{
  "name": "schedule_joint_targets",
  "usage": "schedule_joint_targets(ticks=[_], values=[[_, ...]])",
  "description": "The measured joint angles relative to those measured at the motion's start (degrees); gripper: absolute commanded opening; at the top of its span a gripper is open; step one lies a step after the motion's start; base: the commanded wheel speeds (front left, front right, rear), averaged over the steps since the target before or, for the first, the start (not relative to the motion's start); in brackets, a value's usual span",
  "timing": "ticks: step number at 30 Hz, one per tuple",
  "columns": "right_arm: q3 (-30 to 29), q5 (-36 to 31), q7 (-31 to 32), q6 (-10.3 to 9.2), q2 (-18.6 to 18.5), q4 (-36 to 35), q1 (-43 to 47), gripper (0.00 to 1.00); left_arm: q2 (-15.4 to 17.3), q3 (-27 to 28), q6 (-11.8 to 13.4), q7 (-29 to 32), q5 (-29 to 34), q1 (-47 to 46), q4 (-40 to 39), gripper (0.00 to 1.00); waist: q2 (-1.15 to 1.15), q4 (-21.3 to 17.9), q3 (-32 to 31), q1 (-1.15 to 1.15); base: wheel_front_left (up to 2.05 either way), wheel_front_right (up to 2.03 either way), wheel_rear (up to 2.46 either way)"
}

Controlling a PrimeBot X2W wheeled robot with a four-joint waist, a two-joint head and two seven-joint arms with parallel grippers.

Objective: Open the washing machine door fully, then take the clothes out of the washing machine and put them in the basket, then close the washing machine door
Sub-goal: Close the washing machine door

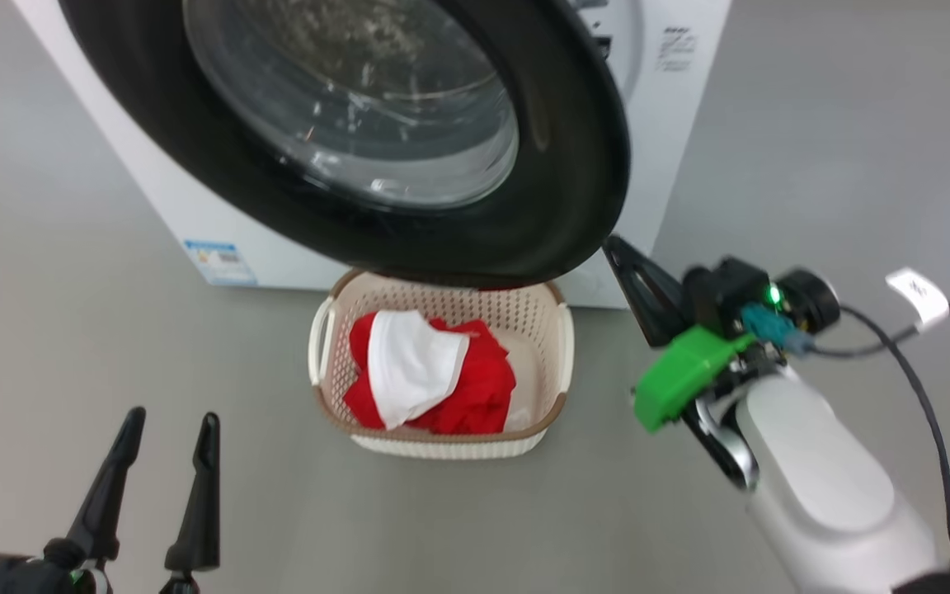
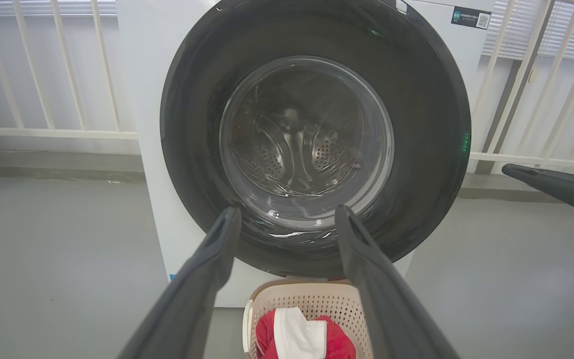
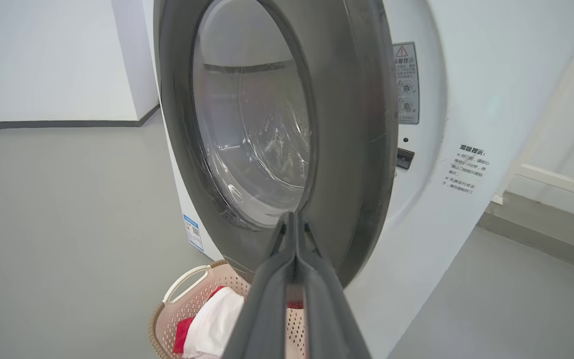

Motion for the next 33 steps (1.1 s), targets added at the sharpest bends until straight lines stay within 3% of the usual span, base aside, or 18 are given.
schedule_joint_targets(ticks=[14,33], values=[[-0.46,-1.01,-1.12,0.00,-0.40,9.92,-18.83,0.00,-1.55,-1.96,-0.87,0.00,-0.01,-4.93,1.08,1.00,0.00,5.09,8.91,0.00,0.00,0.00,0.00],[-7.10,-7.25,-1.96,0.44,-0.40,19.12,-31.88,0.00,-2.13,-4.91,-0.90,0.00,-0.26,-9.88,1.69,1.00,0.00,8.66,16.22,0.00,0.00,0.00,0.00]])
